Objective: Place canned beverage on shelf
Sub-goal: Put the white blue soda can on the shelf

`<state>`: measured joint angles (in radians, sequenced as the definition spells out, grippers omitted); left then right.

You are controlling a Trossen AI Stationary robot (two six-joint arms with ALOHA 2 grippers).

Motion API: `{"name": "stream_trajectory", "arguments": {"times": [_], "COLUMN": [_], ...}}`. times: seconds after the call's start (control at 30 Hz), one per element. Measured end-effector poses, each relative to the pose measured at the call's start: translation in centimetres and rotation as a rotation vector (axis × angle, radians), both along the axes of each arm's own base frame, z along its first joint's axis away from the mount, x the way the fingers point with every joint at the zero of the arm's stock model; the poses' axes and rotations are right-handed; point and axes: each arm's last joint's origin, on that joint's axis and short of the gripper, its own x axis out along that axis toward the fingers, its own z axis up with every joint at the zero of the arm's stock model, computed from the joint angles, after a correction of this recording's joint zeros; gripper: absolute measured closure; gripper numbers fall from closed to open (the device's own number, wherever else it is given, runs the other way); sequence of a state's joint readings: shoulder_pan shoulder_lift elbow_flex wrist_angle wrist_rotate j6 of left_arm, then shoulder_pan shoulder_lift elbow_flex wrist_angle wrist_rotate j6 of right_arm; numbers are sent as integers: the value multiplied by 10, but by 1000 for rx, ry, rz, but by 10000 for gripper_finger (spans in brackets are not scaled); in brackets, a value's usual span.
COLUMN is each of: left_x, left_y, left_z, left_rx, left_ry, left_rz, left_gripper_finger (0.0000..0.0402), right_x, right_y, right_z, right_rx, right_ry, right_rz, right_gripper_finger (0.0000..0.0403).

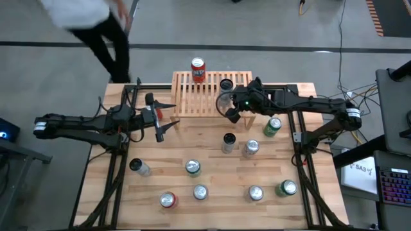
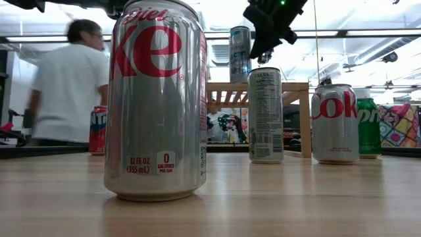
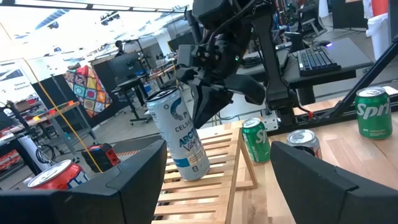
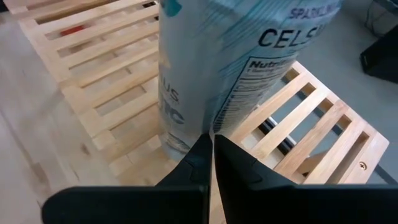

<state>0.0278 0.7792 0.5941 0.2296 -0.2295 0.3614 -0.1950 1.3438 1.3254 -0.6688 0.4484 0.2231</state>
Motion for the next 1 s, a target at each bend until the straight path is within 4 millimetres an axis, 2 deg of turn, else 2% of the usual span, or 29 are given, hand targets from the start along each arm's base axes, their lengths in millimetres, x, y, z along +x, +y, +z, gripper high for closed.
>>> {"name": "stream_trajectory", "arguments": {"times": [0.23,0.43,0.7,1.0], "left_x": [0,0,0,0], "left_y": [0,0,0,0], "left_z": [-1,-1,-1,-1], "left_rx": [-3,-4,-4,-4], "left_ry": [8,9,8,7], "left_rz": [0,0,0,0], "left_gripper_finger": [130,130,130,130], "right_x": [0,19,31,30], "right_y": [10,23,21,19], "right_z": [3,-8,-23,-23], "right_rx": [107,67,38,-19], "right_ry": [-72,-131,-87,-74], "right_rz": [28,22,-15,-62], "right_gripper_finger": [394,394,394,394]}}
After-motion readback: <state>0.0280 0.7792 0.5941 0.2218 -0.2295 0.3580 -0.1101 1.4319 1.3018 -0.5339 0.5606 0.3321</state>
